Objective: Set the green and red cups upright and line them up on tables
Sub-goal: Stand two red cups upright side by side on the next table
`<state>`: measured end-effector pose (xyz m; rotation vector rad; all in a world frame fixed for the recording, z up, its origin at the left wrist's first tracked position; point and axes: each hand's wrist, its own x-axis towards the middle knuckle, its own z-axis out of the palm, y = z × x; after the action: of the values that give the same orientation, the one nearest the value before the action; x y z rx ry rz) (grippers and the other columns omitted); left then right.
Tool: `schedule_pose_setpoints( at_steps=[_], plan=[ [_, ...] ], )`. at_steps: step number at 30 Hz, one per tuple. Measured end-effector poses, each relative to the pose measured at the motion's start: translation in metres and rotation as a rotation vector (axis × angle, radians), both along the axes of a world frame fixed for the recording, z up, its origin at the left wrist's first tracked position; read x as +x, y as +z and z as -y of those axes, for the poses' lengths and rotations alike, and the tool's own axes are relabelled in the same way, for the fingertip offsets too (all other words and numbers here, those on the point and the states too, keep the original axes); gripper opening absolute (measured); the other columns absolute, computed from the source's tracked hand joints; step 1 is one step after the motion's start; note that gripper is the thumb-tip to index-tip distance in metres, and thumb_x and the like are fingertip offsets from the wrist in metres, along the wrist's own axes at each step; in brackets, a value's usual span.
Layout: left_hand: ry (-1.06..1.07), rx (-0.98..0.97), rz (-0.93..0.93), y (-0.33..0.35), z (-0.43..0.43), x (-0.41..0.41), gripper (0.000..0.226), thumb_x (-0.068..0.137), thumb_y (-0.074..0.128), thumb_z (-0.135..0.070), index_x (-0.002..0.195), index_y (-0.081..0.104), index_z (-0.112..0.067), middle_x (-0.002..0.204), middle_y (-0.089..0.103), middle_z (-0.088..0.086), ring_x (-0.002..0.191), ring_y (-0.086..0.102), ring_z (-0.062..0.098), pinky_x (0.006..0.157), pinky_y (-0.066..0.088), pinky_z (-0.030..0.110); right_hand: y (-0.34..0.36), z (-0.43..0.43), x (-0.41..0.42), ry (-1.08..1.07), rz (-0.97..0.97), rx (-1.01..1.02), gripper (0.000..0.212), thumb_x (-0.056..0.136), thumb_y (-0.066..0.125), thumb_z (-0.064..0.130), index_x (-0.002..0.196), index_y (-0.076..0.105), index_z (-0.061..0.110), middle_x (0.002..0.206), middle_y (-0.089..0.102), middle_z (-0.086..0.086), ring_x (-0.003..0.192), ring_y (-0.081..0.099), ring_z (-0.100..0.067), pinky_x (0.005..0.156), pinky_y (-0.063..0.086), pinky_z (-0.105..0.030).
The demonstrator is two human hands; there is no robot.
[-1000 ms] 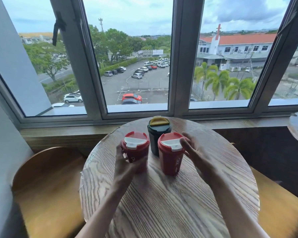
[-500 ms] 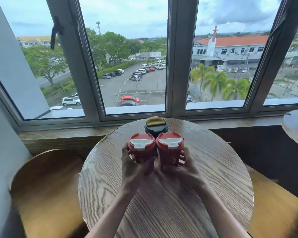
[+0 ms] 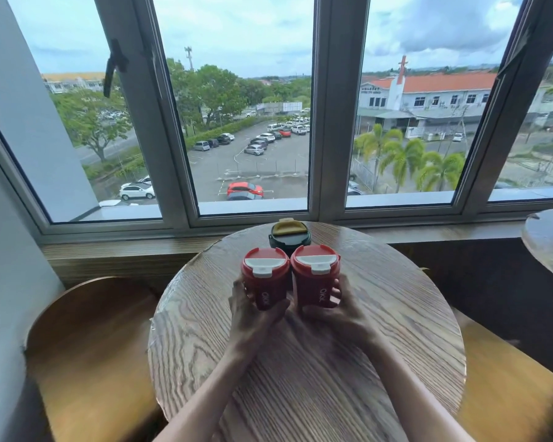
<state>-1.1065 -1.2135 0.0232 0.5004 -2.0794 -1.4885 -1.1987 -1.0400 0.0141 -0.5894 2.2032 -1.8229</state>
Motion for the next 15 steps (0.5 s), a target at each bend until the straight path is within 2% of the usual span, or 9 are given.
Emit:
schedule_pose_setpoints(
  at_steps=[3,7,9,12,13,15],
  plan=[
    [0.006,-0.057,0.032,-0.008,0.006,0.001,0.078,0.054,0.082,-0.043,0.119,0.041,-0.029,0.105,0.046,-0.017,0.108,0.047,0.019,0.081,0.041,0.030,-0.002,-0.003,0.001,0.014,0.024,0.044,0.081,0.065,0.088,0.008,0.129,0.040,0.022,0.116,0.062,-0.005,0.100,0.068,-0.013,0.080,0.058,-0.026],
    [0.011,-0.065,0.070,-0.007,0.008,0.001,0.076,0.051,0.084,-0.044,0.115,0.046,-0.027,0.108,0.055,-0.002,0.107,0.053,0.021,0.085,0.047,0.035,-0.002,-0.006,0.006,0.020,0.022,0.094,0.075,0.058,0.092,0.029,0.122,0.052,0.026,0.112,0.071,-0.003,0.102,0.070,-0.017,0.093,0.056,-0.046],
    [-0.004,-0.070,0.091,-0.007,0.012,0.003,0.075,0.052,0.087,-0.041,0.115,0.048,-0.027,0.112,0.059,0.001,0.104,0.058,0.017,0.080,0.047,0.026,-0.001,-0.006,0.007,0.033,-0.013,0.116,0.063,0.058,0.089,0.038,0.112,0.058,0.041,0.110,0.072,0.002,0.102,0.070,-0.015,0.093,0.055,-0.045],
    [-0.059,-0.065,0.141,0.000,0.014,0.007,0.073,0.059,0.090,-0.028,0.117,0.048,-0.026,0.114,0.062,0.000,0.095,0.059,0.000,0.069,0.044,0.007,0.002,-0.006,0.007,0.067,-0.021,0.163,0.058,0.056,0.087,0.050,0.104,0.055,0.058,0.114,0.071,0.009,0.105,0.068,-0.011,0.096,0.054,-0.044],
    [-0.078,-0.070,0.141,0.000,0.016,0.006,0.072,0.060,0.091,-0.024,0.118,0.048,-0.026,0.114,0.062,0.000,0.094,0.058,-0.004,0.067,0.044,0.005,0.003,-0.007,0.007,0.075,-0.034,0.198,0.059,0.057,0.086,0.049,0.106,0.054,0.057,0.115,0.070,0.009,0.106,0.067,-0.011,0.097,0.053,-0.044],
    [-0.085,-0.082,0.151,0.002,0.016,0.008,0.073,0.059,0.091,-0.027,0.117,0.047,-0.031,0.114,0.062,-0.001,0.098,0.061,0.003,0.070,0.044,0.007,0.008,-0.010,0.009,0.079,-0.053,0.237,0.064,0.058,0.085,0.044,0.114,0.054,0.044,0.115,0.070,0.007,0.106,0.067,-0.013,0.097,0.053,-0.043]
  ],
)
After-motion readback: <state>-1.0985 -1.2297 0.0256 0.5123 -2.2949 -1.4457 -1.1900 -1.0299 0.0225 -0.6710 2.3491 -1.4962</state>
